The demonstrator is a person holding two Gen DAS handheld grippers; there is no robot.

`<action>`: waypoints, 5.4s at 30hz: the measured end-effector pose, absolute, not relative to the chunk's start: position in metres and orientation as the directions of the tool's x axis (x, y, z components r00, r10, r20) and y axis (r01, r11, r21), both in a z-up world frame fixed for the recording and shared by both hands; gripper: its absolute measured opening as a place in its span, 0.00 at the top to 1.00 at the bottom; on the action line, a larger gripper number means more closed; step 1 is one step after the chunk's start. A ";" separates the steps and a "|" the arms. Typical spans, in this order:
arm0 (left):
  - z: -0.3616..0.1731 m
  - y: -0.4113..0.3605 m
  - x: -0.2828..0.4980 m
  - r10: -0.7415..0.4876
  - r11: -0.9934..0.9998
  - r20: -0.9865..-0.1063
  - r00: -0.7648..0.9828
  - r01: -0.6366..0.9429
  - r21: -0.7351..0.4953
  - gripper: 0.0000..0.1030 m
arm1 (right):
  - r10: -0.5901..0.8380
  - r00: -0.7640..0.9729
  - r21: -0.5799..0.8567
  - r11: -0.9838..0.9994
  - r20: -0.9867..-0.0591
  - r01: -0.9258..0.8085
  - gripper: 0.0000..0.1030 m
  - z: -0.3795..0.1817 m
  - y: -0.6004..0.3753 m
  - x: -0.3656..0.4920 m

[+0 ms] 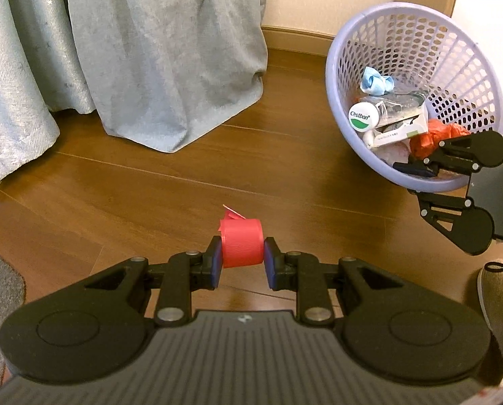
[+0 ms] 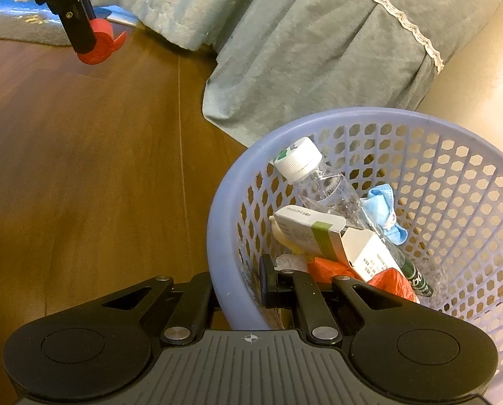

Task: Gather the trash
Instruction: 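Lower the basket to the floor with the right gripper while the left gripper holds the red cap, then carry the red cap over the basket and open the left gripper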

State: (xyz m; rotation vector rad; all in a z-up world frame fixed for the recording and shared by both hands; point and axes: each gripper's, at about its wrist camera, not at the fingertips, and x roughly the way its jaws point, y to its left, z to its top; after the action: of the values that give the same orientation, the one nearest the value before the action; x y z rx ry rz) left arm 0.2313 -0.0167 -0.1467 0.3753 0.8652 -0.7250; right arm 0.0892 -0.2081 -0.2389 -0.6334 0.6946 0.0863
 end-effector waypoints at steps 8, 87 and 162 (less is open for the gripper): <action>-0.149 -0.014 0.228 -0.412 0.706 -0.804 0.430 0.708 0.017 0.80 | -0.111 0.773 -0.513 0.804 -0.625 -0.300 0.95 -0.237 -0.203 0.086; -0.101 0.065 0.181 -0.450 0.783 -0.764 0.462 0.616 -0.089 0.80 | 0.575 0.393 -0.054 0.516 -0.717 -0.855 0.44 -0.147 -0.153 0.090; -0.011 -0.066 0.248 -0.306 0.889 -0.816 0.491 0.454 -0.060 0.44 | 0.234 0.538 0.185 0.972 -0.810 -0.144 0.44 -0.005 -0.259 0.203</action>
State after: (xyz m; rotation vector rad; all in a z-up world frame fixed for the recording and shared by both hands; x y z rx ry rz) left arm 0.2484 -0.0659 -0.0106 0.1710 0.9521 -0.4639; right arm 0.2030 -0.2586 -0.0046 0.1001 0.9779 0.2253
